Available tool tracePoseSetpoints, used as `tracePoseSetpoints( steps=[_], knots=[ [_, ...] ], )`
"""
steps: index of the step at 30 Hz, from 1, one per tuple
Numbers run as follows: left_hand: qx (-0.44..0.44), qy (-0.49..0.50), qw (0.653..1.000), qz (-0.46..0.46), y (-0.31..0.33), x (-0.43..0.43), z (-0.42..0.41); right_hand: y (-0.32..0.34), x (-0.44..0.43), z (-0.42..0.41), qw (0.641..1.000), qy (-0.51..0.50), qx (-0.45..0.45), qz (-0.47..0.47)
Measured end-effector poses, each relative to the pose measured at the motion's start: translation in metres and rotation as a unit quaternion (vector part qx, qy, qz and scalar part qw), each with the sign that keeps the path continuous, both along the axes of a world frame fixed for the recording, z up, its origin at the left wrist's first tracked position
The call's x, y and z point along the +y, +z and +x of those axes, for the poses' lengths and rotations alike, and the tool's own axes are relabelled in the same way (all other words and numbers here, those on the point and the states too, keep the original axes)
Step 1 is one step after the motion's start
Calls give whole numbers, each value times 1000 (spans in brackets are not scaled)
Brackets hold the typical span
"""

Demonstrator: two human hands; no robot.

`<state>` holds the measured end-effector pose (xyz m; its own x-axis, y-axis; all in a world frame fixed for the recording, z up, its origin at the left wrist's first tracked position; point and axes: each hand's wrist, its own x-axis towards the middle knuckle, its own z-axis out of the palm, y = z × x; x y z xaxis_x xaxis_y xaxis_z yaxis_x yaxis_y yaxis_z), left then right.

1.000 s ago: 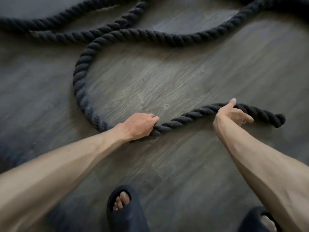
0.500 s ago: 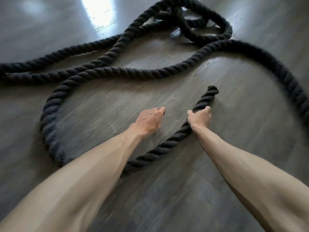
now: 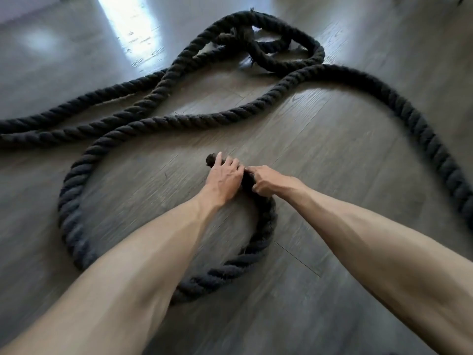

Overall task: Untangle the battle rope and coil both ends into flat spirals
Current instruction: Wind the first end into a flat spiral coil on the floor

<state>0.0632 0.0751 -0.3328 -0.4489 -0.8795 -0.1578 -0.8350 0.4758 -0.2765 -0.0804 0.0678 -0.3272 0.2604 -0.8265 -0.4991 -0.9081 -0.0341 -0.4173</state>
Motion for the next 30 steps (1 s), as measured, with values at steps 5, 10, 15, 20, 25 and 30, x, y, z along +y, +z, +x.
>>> tracePoseSetpoints(
  steps=[5,10,15,20,25,30],
  knots=[
    [7,40,999,4,-1,14,9,4,36,6,997,-63,37,-40],
    [98,168,980,31,1,20,21,0,61,-6,987,-148,52,-25],
    [118,298,944,75,4,15,15,2,45,-1,990,-98,99,10],
    [212,440,860,147,7,15,10,-1,34,-5,992,-100,70,12],
    [259,481,822,161,10,21,-3,-6,39,-14,980,-178,79,-49],
    [299,516,778,199,14,20,-6,1,50,-8,981,-129,121,78]
  ],
)
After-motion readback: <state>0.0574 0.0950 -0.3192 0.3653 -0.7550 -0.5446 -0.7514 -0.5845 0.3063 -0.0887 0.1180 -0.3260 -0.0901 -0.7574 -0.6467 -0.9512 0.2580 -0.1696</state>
